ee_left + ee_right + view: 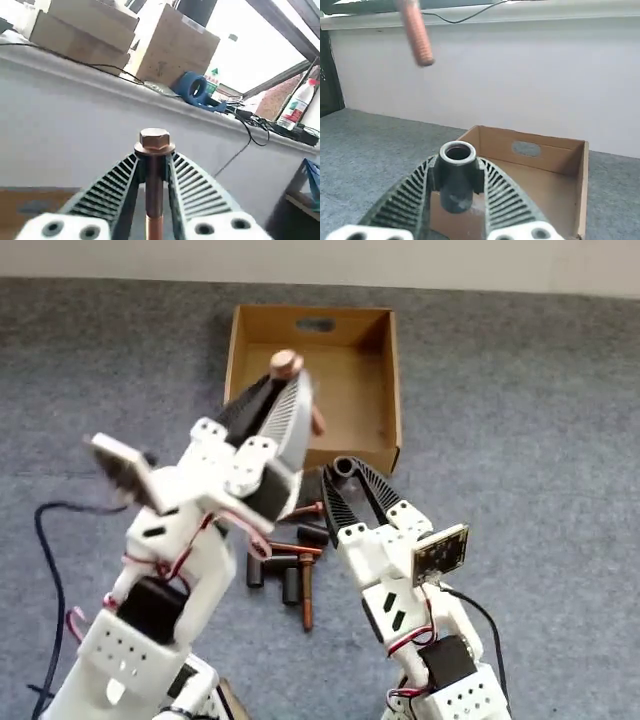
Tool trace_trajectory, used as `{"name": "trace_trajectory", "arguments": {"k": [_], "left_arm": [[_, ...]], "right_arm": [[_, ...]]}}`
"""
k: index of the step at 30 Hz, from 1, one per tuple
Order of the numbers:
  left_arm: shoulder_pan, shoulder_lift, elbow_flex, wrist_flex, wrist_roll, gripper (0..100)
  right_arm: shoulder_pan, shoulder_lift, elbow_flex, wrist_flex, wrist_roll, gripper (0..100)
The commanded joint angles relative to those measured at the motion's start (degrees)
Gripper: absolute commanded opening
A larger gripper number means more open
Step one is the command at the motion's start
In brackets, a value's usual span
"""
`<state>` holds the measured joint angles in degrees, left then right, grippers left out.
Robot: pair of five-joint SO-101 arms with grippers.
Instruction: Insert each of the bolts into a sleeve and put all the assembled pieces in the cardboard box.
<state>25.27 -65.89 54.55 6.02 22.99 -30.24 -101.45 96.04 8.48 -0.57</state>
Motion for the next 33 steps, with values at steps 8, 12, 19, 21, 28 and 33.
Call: {"name": "trace_trajectory", "arguments": {"k": [8, 12, 19, 21, 28, 33], "left_arm": [[7.6, 6.0, -3.7, 4.9, -12.2, 1], [7.7, 5.6, -0.8, 4.7, -15.8, 1], [7.4, -2.3, 6.4, 4.7, -16.1, 1], [7.4, -4.0, 8.1, 4.7, -16.1, 1], [7.4, -5.8, 11.9, 4.7, -21.2, 1], [7.4, -5.8, 12.9, 4.7, -30.9, 1]], "right_arm": [[-0.3, -0.5, 4.7, -0.8, 0.6, 0.5], [-0.3, -0.5, 4.7, -0.8, 0.6, 0.5], [-0.3, -0.5, 4.7, -0.8, 0.6, 0.5], [-0.3, -0.5, 4.7, -0.8, 0.6, 0.5], [-0.3, -0.1, 4.7, -0.7, 0.6, 0.5], [-0.3, -0.2, 4.2, 3.6, 0.6, 0.5]]}}
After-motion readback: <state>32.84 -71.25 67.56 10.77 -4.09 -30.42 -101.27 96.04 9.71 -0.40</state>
